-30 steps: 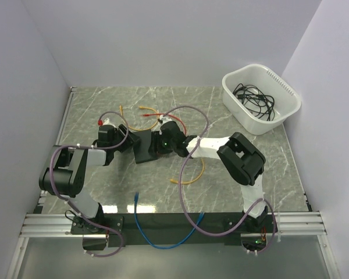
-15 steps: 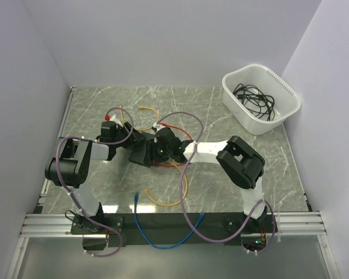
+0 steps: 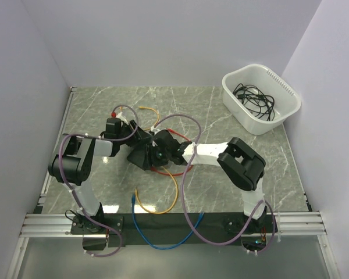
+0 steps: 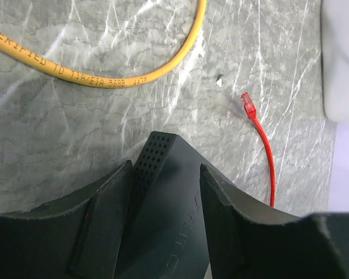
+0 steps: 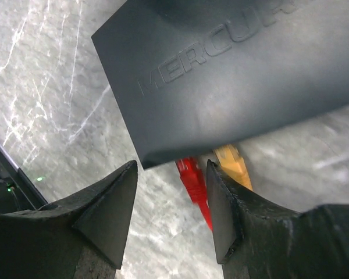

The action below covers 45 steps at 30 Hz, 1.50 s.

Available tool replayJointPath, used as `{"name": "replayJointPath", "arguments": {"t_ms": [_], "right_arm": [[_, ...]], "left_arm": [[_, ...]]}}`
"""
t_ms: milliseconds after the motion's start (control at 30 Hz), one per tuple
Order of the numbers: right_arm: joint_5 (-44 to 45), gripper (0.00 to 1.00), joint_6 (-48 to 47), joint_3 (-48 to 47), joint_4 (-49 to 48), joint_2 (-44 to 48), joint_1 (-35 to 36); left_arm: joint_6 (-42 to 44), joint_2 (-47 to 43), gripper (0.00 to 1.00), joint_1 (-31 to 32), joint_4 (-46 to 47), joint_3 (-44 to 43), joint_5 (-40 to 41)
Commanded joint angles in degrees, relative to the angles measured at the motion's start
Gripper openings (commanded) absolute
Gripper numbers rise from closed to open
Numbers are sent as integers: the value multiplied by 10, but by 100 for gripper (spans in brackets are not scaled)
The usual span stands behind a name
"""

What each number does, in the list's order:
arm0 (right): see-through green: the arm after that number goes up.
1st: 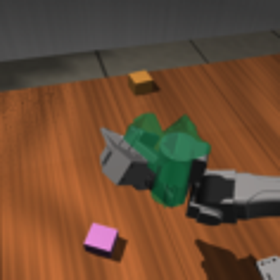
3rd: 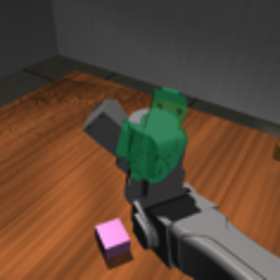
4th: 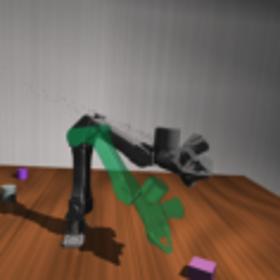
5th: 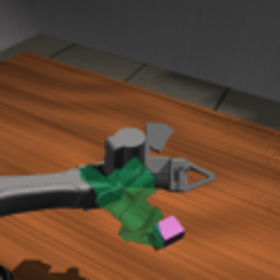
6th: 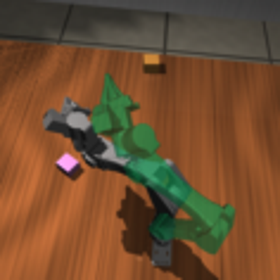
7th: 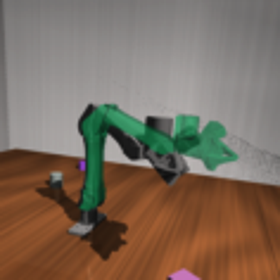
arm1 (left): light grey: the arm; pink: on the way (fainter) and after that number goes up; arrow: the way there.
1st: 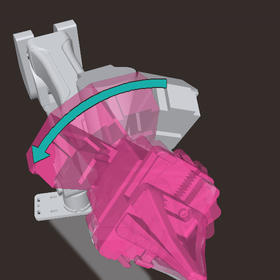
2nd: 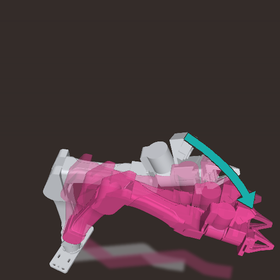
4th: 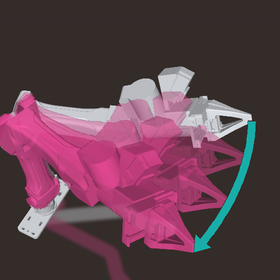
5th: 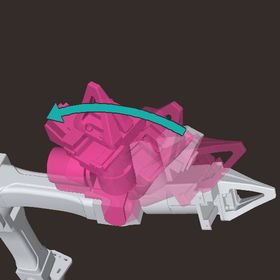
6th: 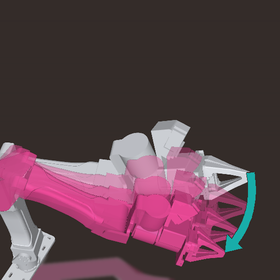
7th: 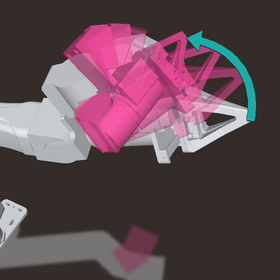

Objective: Insert the plug into the switch port

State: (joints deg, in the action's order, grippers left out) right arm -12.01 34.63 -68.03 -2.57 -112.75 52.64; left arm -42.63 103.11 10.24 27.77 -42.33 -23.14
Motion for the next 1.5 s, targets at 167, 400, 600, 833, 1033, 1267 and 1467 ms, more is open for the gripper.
{"name": "replayJointPath", "arguments": {"t_ms": [167, 400, 600, 833, 1033, 1267, 1467], "right_arm": [[113, 58, -21, 47, 52, 192, 4], [-32, 56, 66, 13, 69, 403, 5], [16, 64, 197, -104, 149, 507, 37], [138, 83, 243, -123, 234, 582, 43], [175, 98, 240, -113, 259, 613, 26], [168, 100, 243, -78, 310, 654, 11], [248, 99, 184, 31, 306, 763, 11]], "left_arm": [[5, -40, 57, -34, -96, -42, 23], [-10, -96, 57, -86, -108, -54, 31], [-1, -83, 59, -132, -145, -101, 47], [4, -64, 58, -159, -125, -103, 43], [5, -46, 58, -165, -126, -106, 49], [-4, -23, 57, -160, -127, -134, 45], [9, 39, 57, -119, -197, -267, 81]]}}
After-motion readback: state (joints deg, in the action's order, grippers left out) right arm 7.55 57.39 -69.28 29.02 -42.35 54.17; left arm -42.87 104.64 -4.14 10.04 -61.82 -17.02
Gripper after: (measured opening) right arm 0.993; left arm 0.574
